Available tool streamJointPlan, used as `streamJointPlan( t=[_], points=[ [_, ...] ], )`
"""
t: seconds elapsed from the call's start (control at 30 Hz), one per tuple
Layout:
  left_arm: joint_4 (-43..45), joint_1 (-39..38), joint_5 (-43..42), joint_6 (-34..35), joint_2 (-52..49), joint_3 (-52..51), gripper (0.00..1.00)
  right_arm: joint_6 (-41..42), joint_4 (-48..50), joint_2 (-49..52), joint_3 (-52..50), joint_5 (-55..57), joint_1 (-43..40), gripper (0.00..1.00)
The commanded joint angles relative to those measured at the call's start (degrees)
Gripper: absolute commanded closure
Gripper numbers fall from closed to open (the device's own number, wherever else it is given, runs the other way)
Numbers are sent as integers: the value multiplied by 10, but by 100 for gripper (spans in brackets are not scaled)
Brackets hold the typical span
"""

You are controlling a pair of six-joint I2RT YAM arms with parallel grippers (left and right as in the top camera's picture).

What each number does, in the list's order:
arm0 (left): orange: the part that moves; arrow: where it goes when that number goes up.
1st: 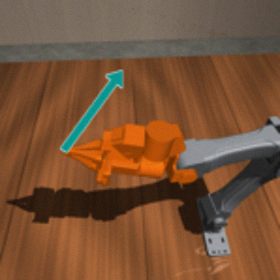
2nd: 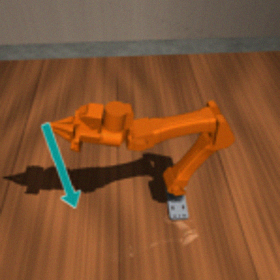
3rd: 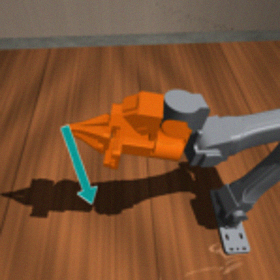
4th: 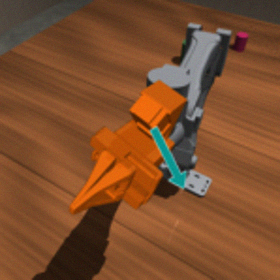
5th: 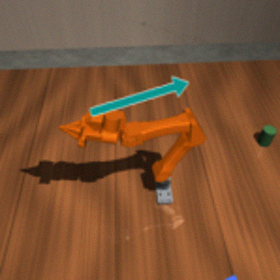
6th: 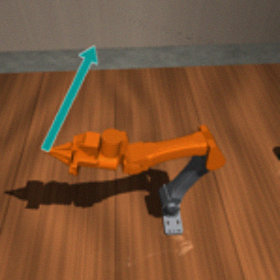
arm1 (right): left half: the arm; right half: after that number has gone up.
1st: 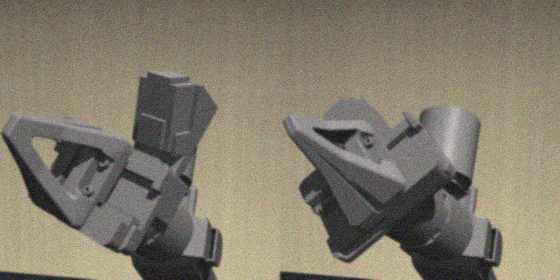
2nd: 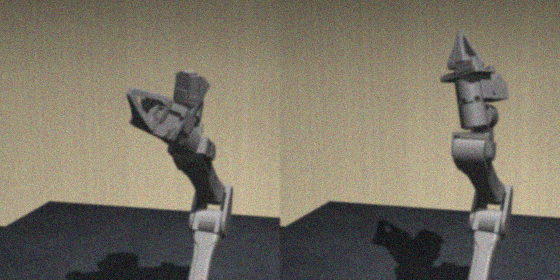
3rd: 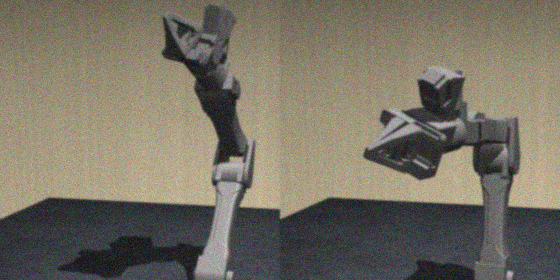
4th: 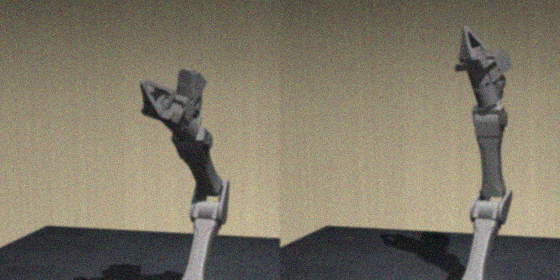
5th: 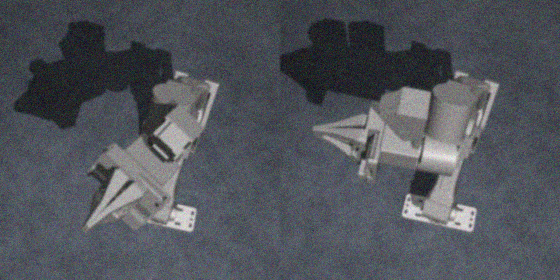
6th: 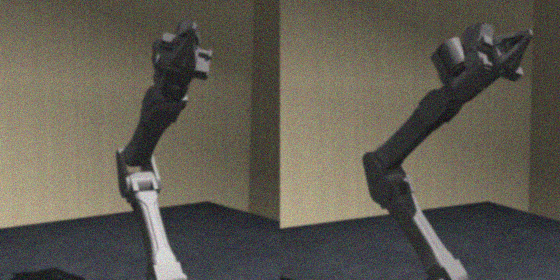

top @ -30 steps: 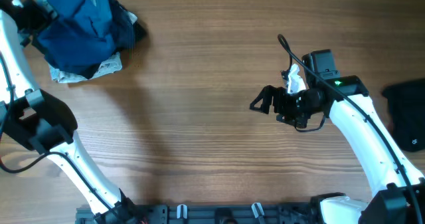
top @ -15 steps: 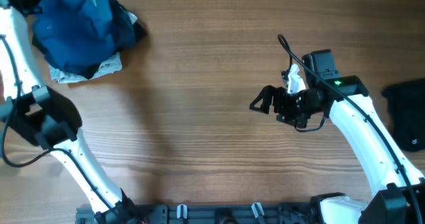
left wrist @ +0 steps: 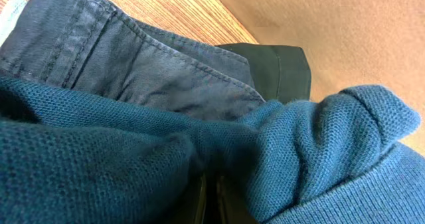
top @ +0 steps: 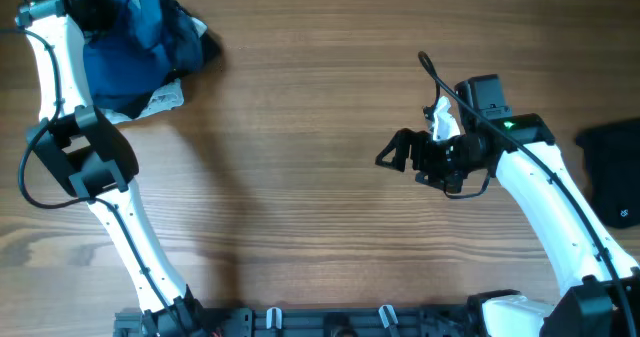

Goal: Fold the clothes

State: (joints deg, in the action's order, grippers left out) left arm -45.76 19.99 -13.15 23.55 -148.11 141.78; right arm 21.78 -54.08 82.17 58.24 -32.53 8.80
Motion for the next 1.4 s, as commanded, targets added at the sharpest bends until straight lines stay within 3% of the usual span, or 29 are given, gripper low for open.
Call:
streamJointPlan(
  t=[0.0,0.07,0.17,0.33,0.47,0.57,0.73,0.87,1.13,1.3,1.37],
  points=[
    [-9,-3,8,5,1,-4,92,-21,-9,-2,-5,-9,-1,0],
    [3,-3,7,5,46,-4,93,-23,-10,-2,-5,-9,-1,0],
    [12,-8,5,5,129,-4,85,-27,-5,-2,-5,-9,-1,0],
    [-57,-15,6,-8,218,-4,86,-38,6,-2,-5,-9,-1,0],
    [-181,-15,24,-8,204,-10,89,-38,30,-2,-5,-9,-1,0],
    [-208,-15,41,-8,180,-44,90,-38,40,-2,-5,-9,-1,0],
    [-105,-22,35,-6,146,-146,86,-38,40,-2,-5,-9,-1,0],
    [14,-40,-19,-6,125,-235,83,-37,38,-2,-5,-10,-1,0],
    [16,-42,-11,-8,199,-251,85,-50,37,-2,-5,-16,-1,0],
    [-71,-40,18,9,301,-251,78,-52,37,-2,-5,-16,-1,0],
    [-164,-40,76,35,307,-252,77,-52,40,-2,-5,-16,-1,0]
  ],
)
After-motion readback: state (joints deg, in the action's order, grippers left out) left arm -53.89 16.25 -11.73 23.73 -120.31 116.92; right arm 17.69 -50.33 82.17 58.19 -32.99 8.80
